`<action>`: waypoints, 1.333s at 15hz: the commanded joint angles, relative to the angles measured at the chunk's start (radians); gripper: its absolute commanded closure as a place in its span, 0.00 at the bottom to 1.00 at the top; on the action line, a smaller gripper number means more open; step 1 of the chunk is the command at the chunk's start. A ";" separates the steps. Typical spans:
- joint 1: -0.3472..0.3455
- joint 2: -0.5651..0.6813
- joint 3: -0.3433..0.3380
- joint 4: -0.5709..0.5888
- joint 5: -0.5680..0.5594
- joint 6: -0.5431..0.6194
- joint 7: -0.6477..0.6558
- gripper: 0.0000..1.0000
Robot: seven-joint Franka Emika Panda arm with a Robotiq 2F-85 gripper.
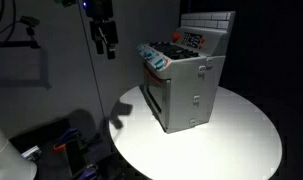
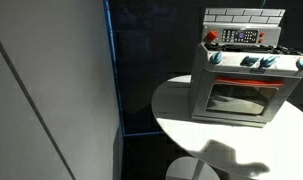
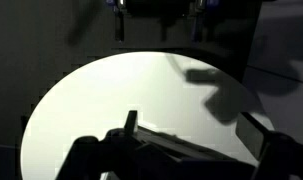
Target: Press the top orange button on the right side of the stove
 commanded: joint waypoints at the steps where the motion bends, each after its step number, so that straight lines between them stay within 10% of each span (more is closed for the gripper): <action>1: -0.003 0.000 0.002 0.002 0.001 -0.002 -0.002 0.00; 20: -0.046 0.102 0.010 0.095 -0.048 0.124 0.055 0.00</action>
